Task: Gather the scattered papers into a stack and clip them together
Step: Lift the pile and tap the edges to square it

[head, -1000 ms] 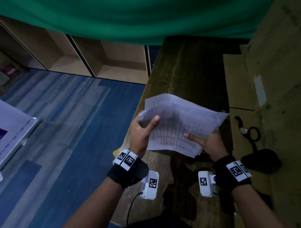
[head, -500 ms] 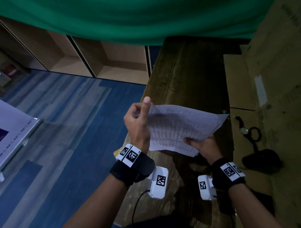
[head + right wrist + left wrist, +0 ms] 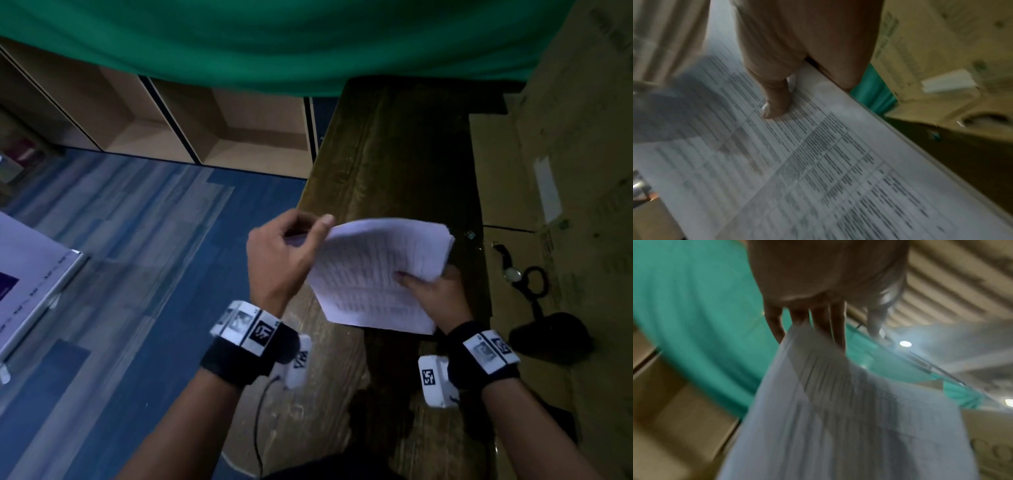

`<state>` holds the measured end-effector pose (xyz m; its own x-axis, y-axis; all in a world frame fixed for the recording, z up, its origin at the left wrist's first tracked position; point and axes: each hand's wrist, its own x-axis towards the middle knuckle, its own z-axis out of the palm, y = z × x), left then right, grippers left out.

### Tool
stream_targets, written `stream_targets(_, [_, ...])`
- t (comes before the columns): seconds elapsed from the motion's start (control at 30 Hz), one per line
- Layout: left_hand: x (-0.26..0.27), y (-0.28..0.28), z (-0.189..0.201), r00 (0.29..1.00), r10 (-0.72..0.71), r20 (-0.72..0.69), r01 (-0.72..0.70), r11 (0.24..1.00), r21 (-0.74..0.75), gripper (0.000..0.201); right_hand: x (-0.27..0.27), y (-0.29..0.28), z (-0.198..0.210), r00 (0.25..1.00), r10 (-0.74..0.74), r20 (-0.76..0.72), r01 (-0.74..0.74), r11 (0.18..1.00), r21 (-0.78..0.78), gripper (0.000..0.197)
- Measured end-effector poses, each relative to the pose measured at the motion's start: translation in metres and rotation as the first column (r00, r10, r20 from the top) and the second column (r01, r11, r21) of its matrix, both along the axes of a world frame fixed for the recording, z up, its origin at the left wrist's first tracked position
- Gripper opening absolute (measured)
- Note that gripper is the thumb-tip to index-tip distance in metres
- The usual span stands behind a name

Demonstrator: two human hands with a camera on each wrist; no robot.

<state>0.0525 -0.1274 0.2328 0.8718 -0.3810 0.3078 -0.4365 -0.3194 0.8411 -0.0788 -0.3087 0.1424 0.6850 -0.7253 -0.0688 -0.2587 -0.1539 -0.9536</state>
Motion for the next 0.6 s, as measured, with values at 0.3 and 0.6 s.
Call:
stream_targets(0.3, [0.025,0.017,-0.016,0.901,-0.429,-0.062,0.421,0.833,0.36,0.006,0.009,-0.02,0.053,0.876,0.372,-0.307,-0.47,0.801,-0.371,0.003])
stream_targets(0.6, [0.043,0.072,-0.076,0.79,-0.214,-0.575,0.124,0.973,-0.193,0.024,-0.047,-0.055,0.0,0.985,0.16,-0.071,-0.127,0.933,0.337,0.057])
